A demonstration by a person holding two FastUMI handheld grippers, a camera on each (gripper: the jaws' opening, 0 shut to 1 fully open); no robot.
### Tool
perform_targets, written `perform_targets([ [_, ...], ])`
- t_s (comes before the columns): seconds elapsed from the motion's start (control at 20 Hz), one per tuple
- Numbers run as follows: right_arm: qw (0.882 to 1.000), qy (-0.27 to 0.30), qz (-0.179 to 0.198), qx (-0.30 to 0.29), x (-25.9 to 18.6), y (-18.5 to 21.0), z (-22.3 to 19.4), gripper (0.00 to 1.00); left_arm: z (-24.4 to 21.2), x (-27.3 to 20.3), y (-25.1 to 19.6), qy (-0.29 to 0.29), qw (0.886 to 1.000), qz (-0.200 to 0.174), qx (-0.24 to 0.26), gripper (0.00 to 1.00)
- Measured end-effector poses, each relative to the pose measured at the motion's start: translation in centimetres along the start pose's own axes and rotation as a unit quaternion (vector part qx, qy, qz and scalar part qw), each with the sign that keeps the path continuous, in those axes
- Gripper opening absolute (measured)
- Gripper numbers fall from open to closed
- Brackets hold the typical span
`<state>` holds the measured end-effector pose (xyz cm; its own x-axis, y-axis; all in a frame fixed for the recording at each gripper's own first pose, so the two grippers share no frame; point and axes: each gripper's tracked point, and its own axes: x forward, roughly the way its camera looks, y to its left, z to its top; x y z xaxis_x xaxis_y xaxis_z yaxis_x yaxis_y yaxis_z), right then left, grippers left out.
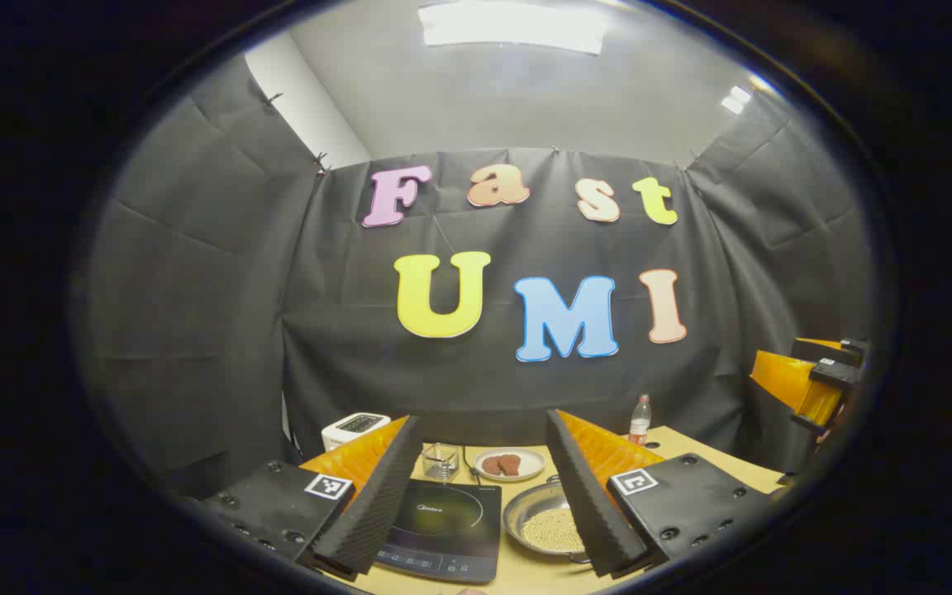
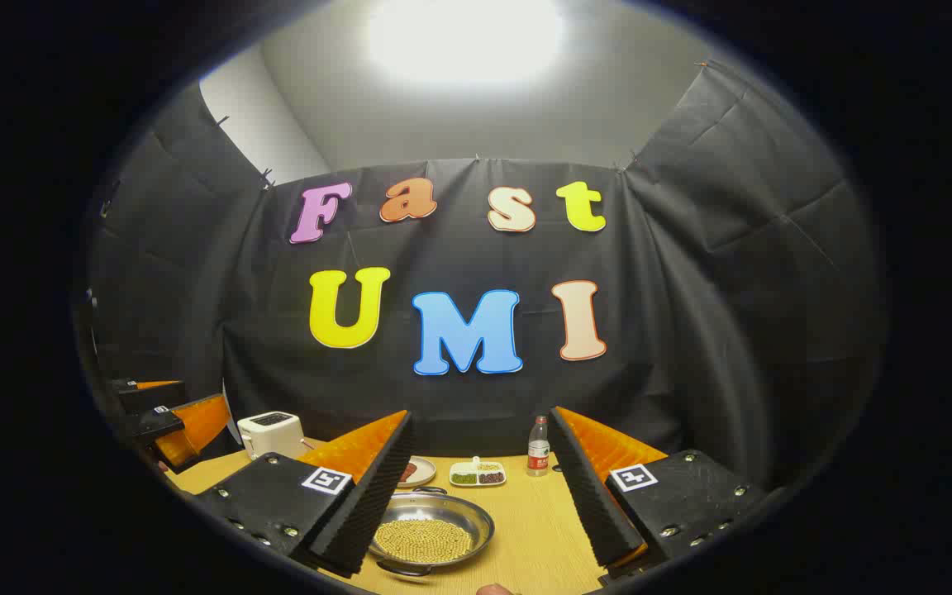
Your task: First push the handle of the pot to place it horizontally, then grasp the pot with both hands and set it on the induction cooktop.
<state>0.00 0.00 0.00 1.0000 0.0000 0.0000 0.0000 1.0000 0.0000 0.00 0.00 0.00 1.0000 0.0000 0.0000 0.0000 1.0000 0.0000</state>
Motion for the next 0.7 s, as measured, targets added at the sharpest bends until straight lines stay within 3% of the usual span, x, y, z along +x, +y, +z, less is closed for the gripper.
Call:
perform_targets([
  [0.7,1.0,0.011,-0.008,-0.002,0.0,-1.4,-0.5,0.98,0.7,-0.6,-1.2,-0.012,1.0,-0.003,0.005,0.94],
])
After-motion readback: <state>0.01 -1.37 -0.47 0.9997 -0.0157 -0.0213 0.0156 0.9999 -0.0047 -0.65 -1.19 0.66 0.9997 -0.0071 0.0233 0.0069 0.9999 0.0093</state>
